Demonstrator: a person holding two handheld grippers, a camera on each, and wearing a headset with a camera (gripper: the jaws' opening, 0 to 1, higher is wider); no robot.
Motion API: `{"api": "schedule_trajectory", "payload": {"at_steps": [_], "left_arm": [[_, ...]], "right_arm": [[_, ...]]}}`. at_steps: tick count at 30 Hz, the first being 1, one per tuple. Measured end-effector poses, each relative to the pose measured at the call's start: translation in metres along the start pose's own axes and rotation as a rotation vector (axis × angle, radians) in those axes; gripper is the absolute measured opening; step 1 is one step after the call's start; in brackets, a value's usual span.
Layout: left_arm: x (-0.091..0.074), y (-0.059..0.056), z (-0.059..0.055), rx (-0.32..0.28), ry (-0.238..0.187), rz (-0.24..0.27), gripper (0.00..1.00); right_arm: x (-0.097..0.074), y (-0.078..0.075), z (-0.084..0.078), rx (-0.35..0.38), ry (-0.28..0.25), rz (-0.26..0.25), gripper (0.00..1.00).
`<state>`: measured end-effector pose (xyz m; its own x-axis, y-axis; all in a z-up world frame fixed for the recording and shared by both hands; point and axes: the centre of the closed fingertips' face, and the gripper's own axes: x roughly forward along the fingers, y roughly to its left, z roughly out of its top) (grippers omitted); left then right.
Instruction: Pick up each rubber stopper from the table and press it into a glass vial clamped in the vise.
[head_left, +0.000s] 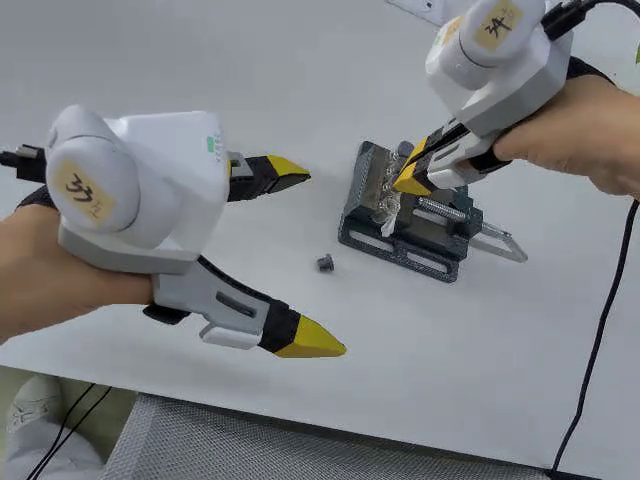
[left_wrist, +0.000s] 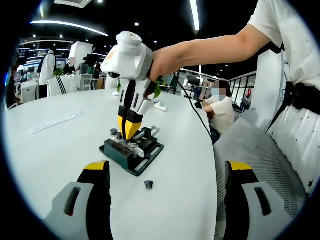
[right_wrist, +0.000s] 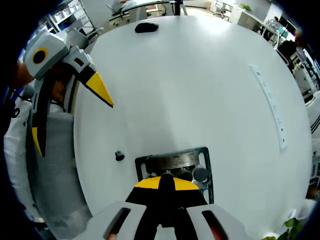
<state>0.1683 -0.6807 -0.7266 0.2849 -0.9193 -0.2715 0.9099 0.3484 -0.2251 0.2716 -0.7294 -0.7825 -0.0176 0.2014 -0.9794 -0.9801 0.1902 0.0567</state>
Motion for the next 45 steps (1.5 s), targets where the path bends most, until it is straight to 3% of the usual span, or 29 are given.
{"api": "schedule_trajectory", "payload": {"at_steps": [24,45], "left_arm": [[-0.006,0.004,0.004,0.014,0.022,0.034,0.95],[-0.016,0.009,0.009,0.031,0.047,0.060,0.96]], "right_arm": [[-0.002,-0.008,-0.005,0.066,-0.135,-0.038,0.05],[-0.035,-0.006,-0.022,0.151,-0.265,-0.087,0.17]]}}
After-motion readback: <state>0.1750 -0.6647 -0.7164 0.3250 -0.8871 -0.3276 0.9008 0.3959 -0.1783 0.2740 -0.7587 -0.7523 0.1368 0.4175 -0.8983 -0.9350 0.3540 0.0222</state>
